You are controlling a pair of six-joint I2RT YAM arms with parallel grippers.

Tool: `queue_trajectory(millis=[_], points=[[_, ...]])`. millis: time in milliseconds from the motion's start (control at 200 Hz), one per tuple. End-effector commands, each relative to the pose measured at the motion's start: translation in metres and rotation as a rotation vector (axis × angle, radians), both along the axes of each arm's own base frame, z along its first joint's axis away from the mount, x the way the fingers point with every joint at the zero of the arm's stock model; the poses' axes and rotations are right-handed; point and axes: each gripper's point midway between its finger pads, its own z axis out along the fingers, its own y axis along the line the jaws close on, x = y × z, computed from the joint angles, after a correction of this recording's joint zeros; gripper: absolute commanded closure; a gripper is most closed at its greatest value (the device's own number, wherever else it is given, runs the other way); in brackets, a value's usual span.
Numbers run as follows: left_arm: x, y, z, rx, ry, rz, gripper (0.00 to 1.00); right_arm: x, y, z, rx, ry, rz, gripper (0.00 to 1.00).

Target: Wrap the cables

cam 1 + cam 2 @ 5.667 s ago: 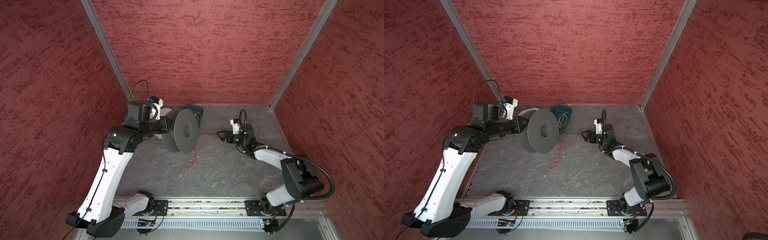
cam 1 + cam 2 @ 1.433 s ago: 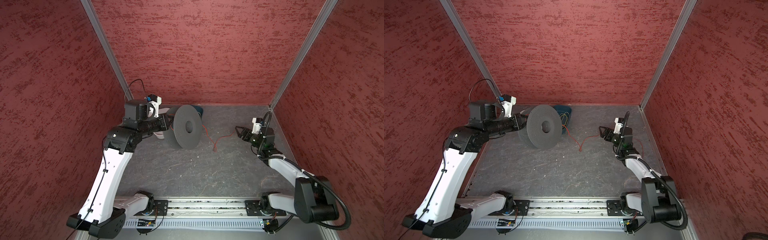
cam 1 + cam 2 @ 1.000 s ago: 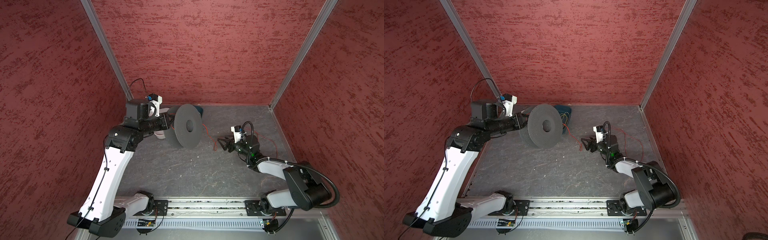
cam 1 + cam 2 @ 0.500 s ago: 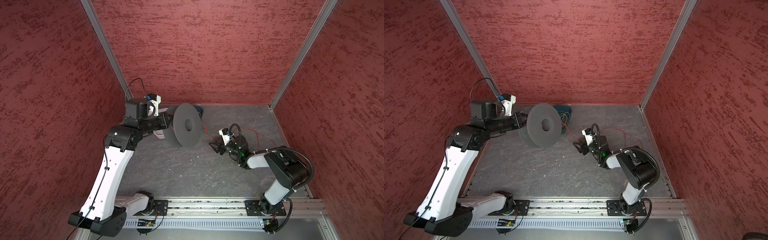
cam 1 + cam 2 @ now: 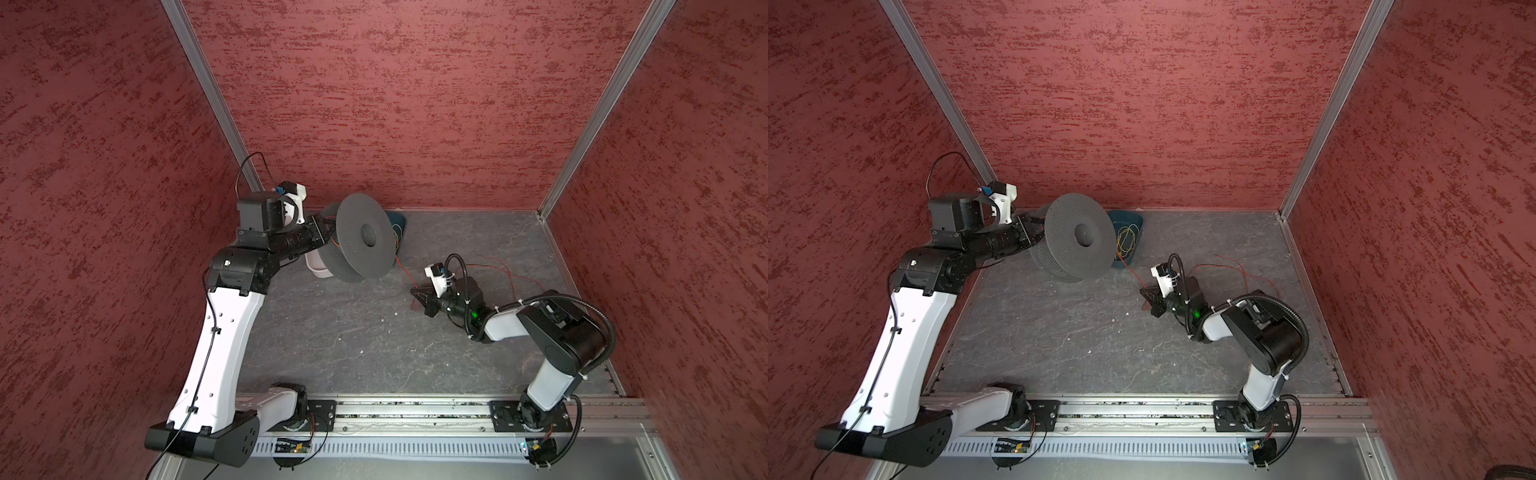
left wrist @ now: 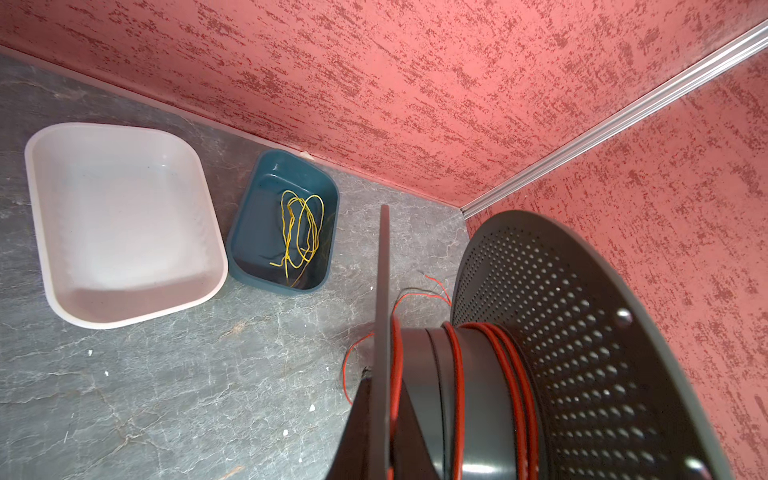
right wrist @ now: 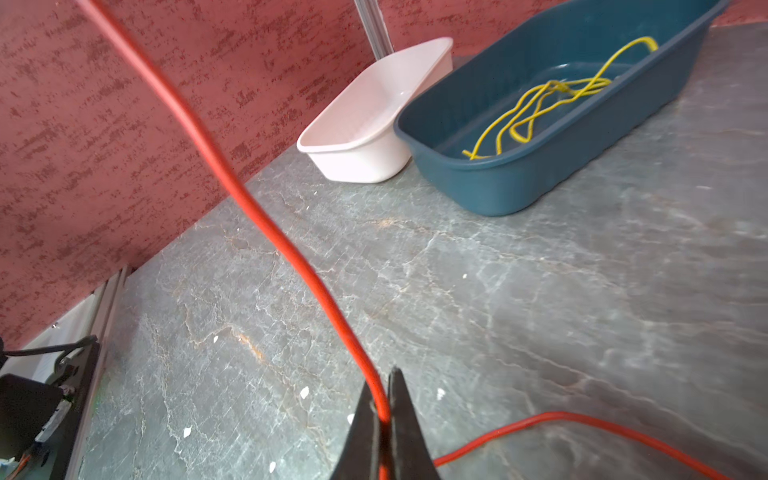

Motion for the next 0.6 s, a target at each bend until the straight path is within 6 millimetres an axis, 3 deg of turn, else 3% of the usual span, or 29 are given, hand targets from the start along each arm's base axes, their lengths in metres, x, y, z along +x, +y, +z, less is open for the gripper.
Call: queue_trajectory(millis=[0,301,596], points=[[0.015,0.010,0.024,-0.024,-0.107,0.100,1.00,0.001,0.009,0.005,-0.101,-0.042,-0.043,1.00],[0.040,0.030,-0.014,0.139,-0.087,0.307,1.00,-0.034,0.061,0.031,-0.328,-0.180,0.062,1.00],[0.059,0.030,-0.033,0.236,-0.088,0.381,1.00,-0.069,0.099,0.058,-0.344,-0.264,0.191,1.00]])
